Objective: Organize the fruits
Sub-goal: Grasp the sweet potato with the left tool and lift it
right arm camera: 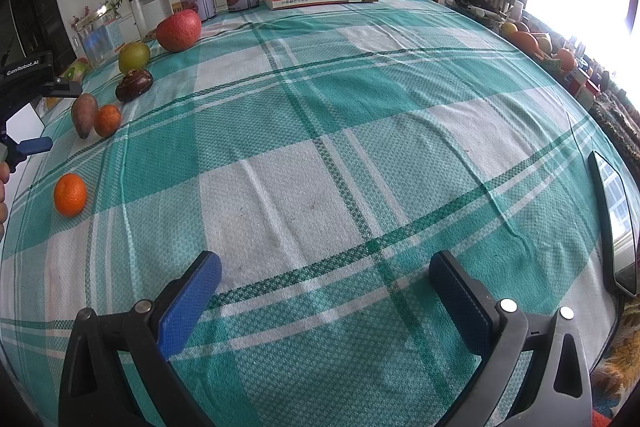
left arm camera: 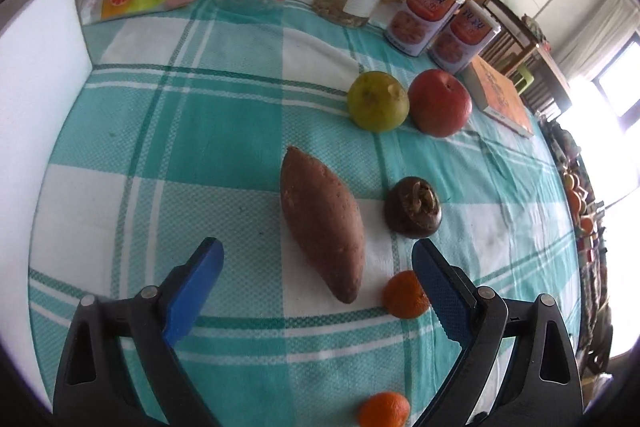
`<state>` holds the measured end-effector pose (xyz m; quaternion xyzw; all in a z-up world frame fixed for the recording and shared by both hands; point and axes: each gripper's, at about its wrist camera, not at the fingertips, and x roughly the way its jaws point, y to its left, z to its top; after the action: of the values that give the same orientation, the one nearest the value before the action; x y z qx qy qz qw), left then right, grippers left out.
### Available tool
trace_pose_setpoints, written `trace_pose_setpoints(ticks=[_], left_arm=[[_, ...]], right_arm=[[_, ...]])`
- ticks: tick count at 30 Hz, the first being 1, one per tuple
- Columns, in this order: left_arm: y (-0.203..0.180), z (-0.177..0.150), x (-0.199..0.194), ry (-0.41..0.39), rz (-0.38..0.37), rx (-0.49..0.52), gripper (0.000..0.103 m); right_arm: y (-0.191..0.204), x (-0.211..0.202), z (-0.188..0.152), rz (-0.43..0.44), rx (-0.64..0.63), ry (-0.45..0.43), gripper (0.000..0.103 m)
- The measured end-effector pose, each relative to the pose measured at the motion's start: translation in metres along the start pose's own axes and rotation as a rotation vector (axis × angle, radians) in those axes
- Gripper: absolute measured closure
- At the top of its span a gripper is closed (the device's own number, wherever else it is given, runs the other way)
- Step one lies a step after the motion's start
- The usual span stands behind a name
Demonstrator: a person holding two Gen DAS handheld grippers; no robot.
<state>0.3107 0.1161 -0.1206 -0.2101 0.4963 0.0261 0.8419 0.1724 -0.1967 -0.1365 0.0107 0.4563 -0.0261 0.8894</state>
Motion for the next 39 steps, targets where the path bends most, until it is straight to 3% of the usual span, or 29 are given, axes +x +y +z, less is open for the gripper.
trace_pose_setpoints(ticks=[2, 3, 5, 6, 7, 10, 16, 22, 28, 34, 38, 39], left_arm=[[0.001, 0.003, 0.007, 0.003, 0.031, -0.004, 0.008], [0.002, 0.004, 0.009, -0.004, 0.045, -0.01, 0.016], [0.003, 0.005, 0.01, -0.024, 0.058, 0.009, 0.039], [0.001, 0.005, 0.008, -0.02, 0.023, 0.03, 0.057], [-0.001, 0.005, 0.008, -0.006, 0.034, 0.053, 0.06], [-0.005, -0.002, -0.004, -0.04, 0.094, 0.104, 0.061], [0.0, -0.041, -0.057, -0.064, 0.05, 0.166, 0.061], [0.013, -0.106, -0.093, -0.013, 0.022, 0.18, 0.061], [0.02, -0.155, -0.103, 0.008, 0.047, 0.227, 0.06], [0.025, -0.175, -0.099, -0.012, 0.062, 0.234, 0.059], [0.029, -0.182, -0.1, -0.038, 0.081, 0.232, 0.034], [0.03, -0.184, -0.1, -0.039, 0.084, 0.236, 0.034]], right_arm=[[0.0, 0.0, 0.0, 0.0, 0.0, 0.0, 0.0], [0.0, 0.0, 0.0, 0.0, 0.0, 0.0, 0.0], [0.0, 0.0, 0.0, 0.0, 0.0, 0.0, 0.0], [0.0, 0.0, 0.0, 0.0, 0.0, 0.0, 0.0], [0.0, 0.0, 0.0, 0.0, -0.001, 0.0, 0.0], [0.0, 0.0, 0.0, 0.001, 0.0, 0.0, 0.0], [0.0, 0.0, 0.0, 0.001, -0.001, 0.0, 0.0], [0.0, 0.0, 0.0, 0.002, -0.001, 0.0, 0.0], [0.0, 0.0, 0.0, 0.001, -0.002, 0.0, 0.0], [0.0, 0.0, 0.0, 0.001, -0.002, 0.0, 0.0], [0.0, 0.0, 0.0, 0.002, -0.002, 0.0, 0.0], [0.0, 0.0, 0.0, 0.002, -0.002, 0.0, 0.0]])
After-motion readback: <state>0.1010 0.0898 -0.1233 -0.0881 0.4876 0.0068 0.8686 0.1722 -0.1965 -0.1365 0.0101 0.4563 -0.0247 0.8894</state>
